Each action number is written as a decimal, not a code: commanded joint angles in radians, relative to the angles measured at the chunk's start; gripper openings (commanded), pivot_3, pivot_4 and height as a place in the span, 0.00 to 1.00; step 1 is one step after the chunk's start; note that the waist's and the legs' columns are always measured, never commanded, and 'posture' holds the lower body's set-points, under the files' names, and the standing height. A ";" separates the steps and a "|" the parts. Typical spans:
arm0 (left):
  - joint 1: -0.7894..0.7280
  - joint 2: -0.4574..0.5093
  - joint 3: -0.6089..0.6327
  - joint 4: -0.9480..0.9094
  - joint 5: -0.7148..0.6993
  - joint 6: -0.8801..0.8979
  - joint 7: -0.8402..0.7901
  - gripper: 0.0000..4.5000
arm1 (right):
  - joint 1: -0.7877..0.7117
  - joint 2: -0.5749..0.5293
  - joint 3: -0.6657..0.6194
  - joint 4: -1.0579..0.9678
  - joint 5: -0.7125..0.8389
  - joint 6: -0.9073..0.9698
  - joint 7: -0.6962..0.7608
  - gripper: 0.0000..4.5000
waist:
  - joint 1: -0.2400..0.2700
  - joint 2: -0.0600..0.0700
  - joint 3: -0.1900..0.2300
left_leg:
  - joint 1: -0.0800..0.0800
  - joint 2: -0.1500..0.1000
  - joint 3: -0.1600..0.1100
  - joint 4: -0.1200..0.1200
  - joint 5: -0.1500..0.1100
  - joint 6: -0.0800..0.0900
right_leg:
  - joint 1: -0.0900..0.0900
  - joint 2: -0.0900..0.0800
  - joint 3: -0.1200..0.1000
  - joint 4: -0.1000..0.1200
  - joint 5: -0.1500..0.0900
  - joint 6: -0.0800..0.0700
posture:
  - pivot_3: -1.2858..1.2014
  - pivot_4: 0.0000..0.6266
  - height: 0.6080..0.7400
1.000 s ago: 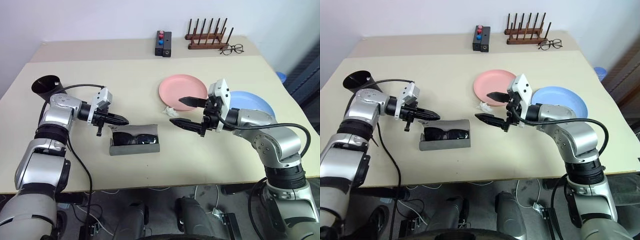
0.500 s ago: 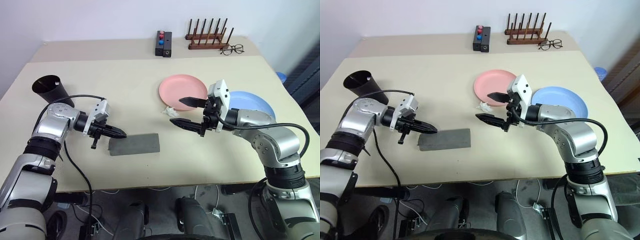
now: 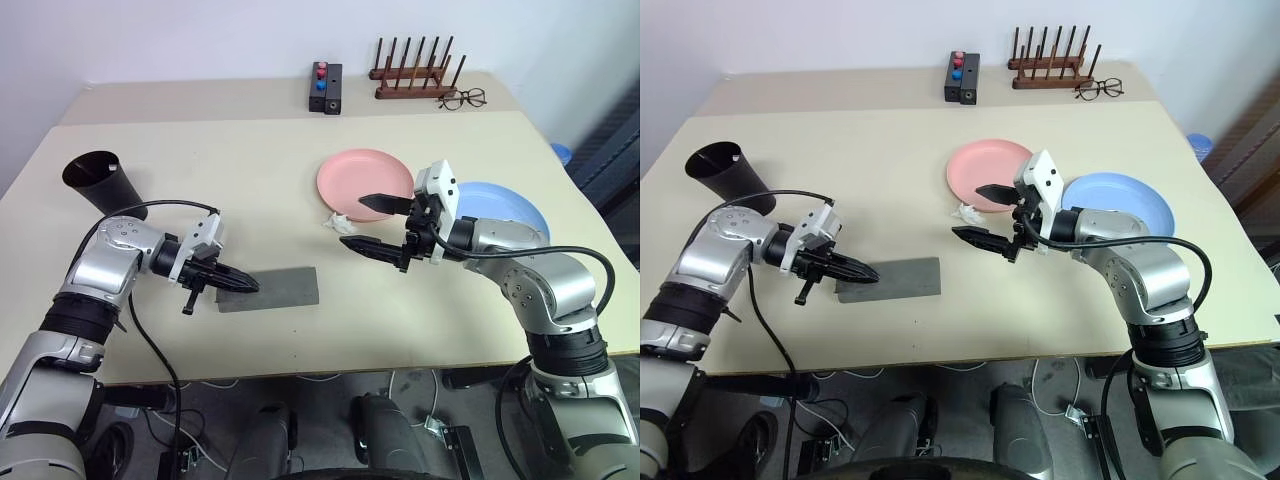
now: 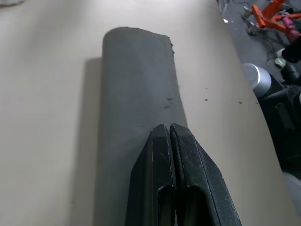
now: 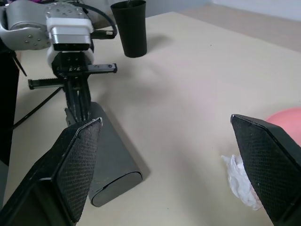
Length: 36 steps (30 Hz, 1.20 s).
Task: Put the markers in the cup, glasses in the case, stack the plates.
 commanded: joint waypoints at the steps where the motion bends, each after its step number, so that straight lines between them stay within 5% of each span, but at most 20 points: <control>1: 0.008 -0.011 0.023 -0.005 0.010 0.014 0.007 0.01 | -0.025 0.005 -0.006 -0.007 -0.003 -0.023 0.003 1.00 | 0.000 0.000 0.000 | 0.000 0.000 0.000 0.000 0.000 0.000 | 0.000 0.000 0.000 0.000 0.000 0.000 | 0.52 0.24 1.00; 3: 0.000 -0.026 0.039 0.002 0.003 0.018 0.014 0.01 | -0.030 0.006 -0.005 0.001 -0.009 -0.026 -0.001 1.00 | 0.000 0.000 0.000 | 0.000 0.000 0.000 0.000 0.000 0.000 | 0.000 0.000 0.000 0.000 0.000 0.000 | 0.52 0.24 1.00; 6: -0.057 -0.064 0.118 0.028 -0.076 0.105 0.036 0.19 | -0.040 0.016 -0.007 0.027 -0.034 -0.044 -0.025 1.00 | 0.003 0.000 0.000 | 0.000 0.000 0.000 0.000 0.000 0.000 | 0.000 0.000 0.000 0.000 0.000 0.000 | 0.52 0.24 1.00; 14: -0.223 -0.134 0.338 0.136 -0.205 0.212 0.164 0.99 | -0.109 0.017 -0.013 0.230 -0.192 -0.083 -0.162 1.00 | -0.002 0.000 0.000 | 0.000 0.000 0.000 0.001 0.002 -0.003 | 0.000 0.000 0.000 0.000 0.000 0.000 | 0.52 0.24 1.00; 22: -0.173 -0.150 0.357 0.056 -0.202 0.183 0.189 0.99 | -0.114 -0.127 -0.065 0.361 -0.276 -0.065 -0.155 1.00 | -0.001 0.000 0.000 | 0.000 -0.001 0.001 0.001 0.004 -0.006 | 0.000 0.000 0.000 0.000 0.000 0.000 | 0.52 0.24 1.00; 30: -0.096 -0.149 0.336 0.014 -0.153 0.052 0.163 0.99 | 0.093 -0.289 -0.092 0.211 -0.253 0.154 -0.113 1.00 | 0.006 0.000 0.000 | 0.000 0.000 0.001 0.000 0.003 -0.005 | 0.000 -0.001 0.000 0.000 0.000 0.000 | 0.52 0.24 1.00; 36: -0.089 -0.171 0.320 0.012 -0.128 -0.010 0.170 0.99 | 0.166 -0.305 -0.099 0.219 -0.293 0.167 -0.154 1.00 | 0.004 0.000 0.000 | 0.000 0.000 0.001 0.000 0.001 -0.001 | 0.001 -0.001 0.001 0.000 0.000 0.000 | 0.52 0.24 1.00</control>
